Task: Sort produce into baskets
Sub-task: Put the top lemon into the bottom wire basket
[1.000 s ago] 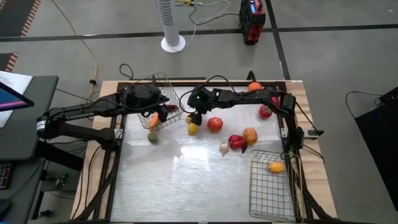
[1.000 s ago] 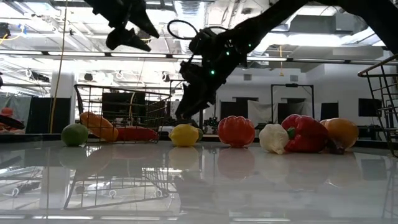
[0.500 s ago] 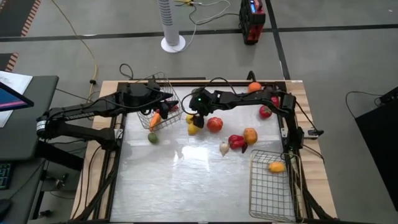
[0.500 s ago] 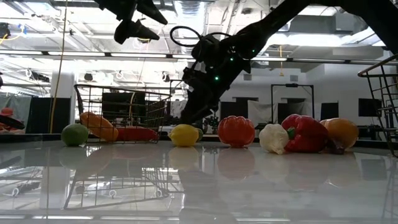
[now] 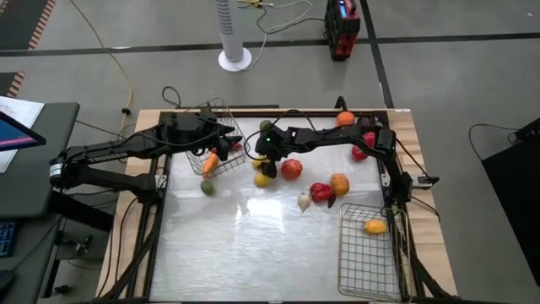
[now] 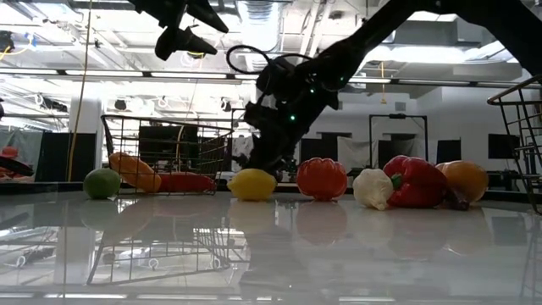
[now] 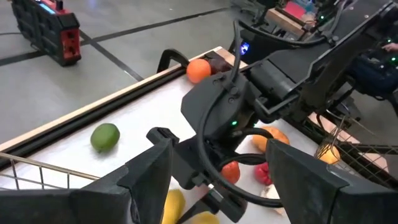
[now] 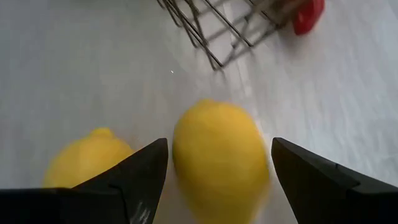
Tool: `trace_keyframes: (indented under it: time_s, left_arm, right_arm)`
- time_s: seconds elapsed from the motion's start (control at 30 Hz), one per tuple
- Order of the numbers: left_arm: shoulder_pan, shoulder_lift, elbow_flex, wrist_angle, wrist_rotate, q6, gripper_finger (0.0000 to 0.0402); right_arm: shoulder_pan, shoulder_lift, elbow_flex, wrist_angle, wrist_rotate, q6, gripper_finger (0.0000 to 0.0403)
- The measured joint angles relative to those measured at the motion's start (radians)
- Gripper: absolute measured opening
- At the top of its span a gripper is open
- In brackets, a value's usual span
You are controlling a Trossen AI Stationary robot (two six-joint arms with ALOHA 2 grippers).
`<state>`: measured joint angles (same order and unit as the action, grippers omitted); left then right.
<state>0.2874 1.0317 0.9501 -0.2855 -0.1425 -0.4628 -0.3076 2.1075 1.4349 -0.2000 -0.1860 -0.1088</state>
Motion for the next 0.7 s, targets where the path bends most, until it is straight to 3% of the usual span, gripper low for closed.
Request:
trace_keyframes:
  time_s: [0.37, 0.53, 0.7]
  left_arm:
    - [0.007, -0.052, 0.0, 0.024, 0.014, 0.026, 0.0245]
    - [0.025, -0.097, 0.001, 0.037, -0.006, 0.079, 0.0245]
    - [0.031, -0.105, 0.002, 0.029, -0.092, 0.135, 0.0245]
  right_arm:
    - [-0.009, -0.036, 0.011, -0.153, 0.004, 0.032, 0.0238]
    - [-0.008, -0.11, 0.051, -0.239, 0.004, 0.03, 0.0238]
    - [-0.008, -0.22, 0.052, -0.343, 0.003, 0.031, 0.024]
